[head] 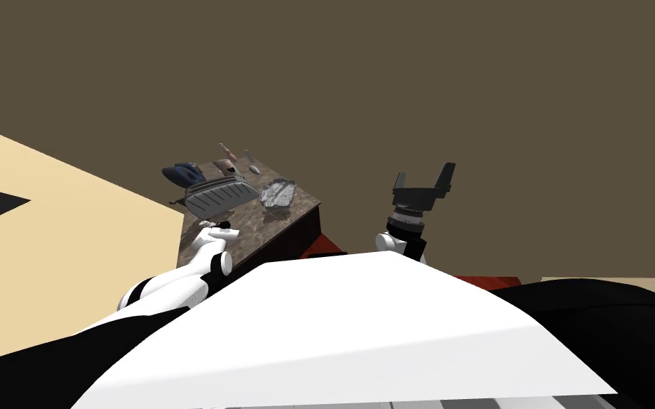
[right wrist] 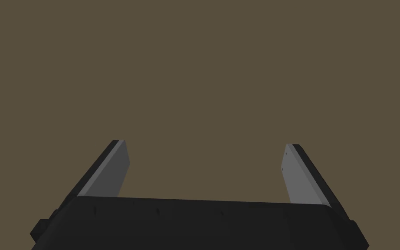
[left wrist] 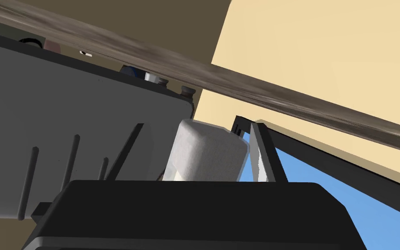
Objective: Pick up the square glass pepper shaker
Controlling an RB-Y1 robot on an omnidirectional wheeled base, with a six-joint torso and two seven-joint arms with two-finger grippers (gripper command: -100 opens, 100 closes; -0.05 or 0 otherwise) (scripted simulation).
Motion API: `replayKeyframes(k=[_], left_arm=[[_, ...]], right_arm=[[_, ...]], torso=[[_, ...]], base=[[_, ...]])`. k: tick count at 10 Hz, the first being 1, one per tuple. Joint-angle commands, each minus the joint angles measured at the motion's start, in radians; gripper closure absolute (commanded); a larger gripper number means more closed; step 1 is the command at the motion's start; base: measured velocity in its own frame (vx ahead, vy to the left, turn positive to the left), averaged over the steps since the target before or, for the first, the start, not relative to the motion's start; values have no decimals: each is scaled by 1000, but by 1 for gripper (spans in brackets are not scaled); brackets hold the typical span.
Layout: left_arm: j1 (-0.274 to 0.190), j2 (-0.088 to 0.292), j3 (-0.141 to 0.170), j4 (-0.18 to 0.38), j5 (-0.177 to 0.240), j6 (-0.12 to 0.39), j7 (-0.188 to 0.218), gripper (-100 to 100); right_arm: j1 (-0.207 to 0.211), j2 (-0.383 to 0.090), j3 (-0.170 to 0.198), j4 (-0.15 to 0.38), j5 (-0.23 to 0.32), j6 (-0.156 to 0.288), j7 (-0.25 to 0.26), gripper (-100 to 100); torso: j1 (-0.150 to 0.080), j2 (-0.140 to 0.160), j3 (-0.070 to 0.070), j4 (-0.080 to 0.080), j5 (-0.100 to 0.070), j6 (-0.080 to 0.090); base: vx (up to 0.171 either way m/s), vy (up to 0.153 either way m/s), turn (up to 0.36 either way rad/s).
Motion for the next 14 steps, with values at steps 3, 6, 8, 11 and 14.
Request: replayKeyframes(k=[3,6,8,11,14], left_arm=[[-1,0,-1,-1,-1,-1,-1,100],[7,-33,-31,-51,11,28,-19,100],[14,-64,-63,-113,23,56,-41,100],[27,-127,-126,-207,46,112,-85,100],[27,-127,-126,-234,46,112,-85,100]], right_arm=[[0,0,0,0,0,0,0,0],[0,0,0,0,0,0,0,0],[0,0,0,0,0,0,0,0],[0,0,0,0,0,0,0,0],[0,0,0,0,0,0,0,0]], torso=[[0,0,0,0,1,-2],[1,0,0,0,1,-2],[4,-3,-2,-1,1,-4],[3,-3,-2,-1,2,-3],[1,-2,-1,-1,1,-2]], base=[[0,0,-4],[12,9,87],[78,41,305],[55,29,221],[18,4,46]])
